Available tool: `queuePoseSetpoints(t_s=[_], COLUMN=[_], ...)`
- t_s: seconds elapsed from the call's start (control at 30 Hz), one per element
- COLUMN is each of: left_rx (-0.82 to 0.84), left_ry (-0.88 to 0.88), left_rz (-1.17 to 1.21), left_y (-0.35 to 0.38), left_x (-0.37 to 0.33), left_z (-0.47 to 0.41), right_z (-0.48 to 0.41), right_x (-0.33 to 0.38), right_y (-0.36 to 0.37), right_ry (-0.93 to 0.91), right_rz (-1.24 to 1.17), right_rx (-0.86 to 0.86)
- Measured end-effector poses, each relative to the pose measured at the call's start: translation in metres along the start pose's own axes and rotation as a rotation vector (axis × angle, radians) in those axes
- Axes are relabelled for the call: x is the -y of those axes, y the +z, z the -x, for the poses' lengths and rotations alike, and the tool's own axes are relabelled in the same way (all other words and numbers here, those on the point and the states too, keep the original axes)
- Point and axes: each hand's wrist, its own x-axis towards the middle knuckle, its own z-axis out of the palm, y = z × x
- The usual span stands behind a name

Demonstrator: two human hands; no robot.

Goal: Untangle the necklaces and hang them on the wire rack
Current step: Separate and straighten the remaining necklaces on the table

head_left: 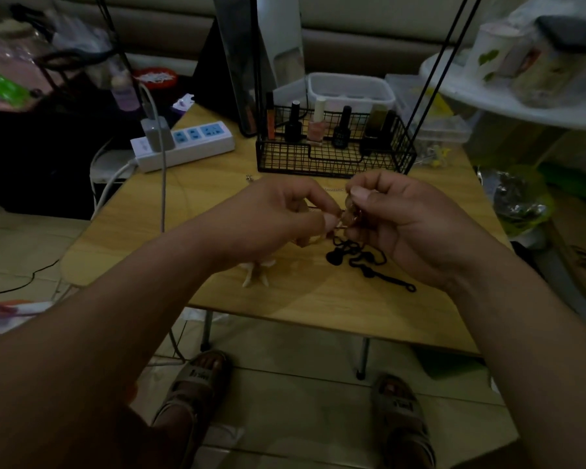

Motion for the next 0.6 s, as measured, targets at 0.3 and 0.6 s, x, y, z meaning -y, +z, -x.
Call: queuePoseSetpoints(t_s=[0.3, 0.6], left_rx=[0.107, 0.060], left_ry=[0.012, 0.007], left_rz=[-0.026, -0.076], left_y=[-0.002, -0.005], left_x=[-0.001, -0.001], left_z=[0.001, 0.002], right_z=[-0.004, -0.003], right_x=[0.003, 0.007], right_y=[0.000, -0.012], right_ry=[-0.032, -0.033], right_rz=[-0.191, -0.329], right_rx=[-0.042, -0.113])
